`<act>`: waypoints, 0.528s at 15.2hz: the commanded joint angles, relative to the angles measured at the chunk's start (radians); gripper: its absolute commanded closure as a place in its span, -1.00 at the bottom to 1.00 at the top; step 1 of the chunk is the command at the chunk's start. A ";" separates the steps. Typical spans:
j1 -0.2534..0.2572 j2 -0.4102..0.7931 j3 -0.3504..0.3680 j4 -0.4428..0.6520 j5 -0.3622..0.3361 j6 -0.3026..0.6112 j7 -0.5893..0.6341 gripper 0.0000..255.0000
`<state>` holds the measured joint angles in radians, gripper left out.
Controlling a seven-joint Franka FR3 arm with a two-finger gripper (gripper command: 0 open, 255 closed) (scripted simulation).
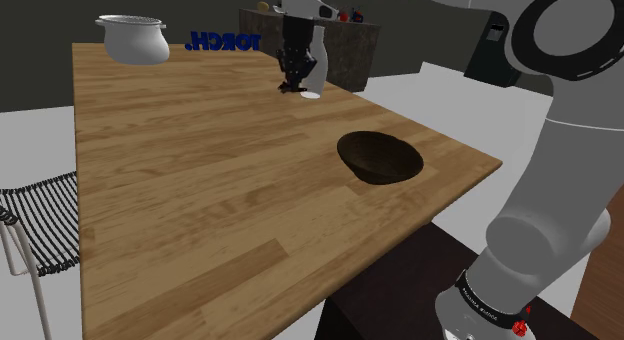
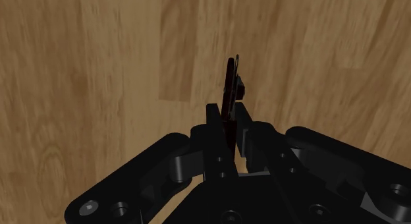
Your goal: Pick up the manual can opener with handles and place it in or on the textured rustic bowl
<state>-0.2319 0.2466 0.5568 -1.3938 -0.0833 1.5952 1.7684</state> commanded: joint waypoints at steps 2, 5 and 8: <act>0.009 0.014 0.002 0.060 -0.008 -0.048 0.005 1.00; 0.020 0.032 0.003 0.124 -0.017 -0.097 0.010 1.00; 0.004 -0.015 0.006 0.090 0.007 -0.103 0.003 1.00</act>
<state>-0.2181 0.2568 0.5616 -1.2794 -0.0899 1.4894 1.7770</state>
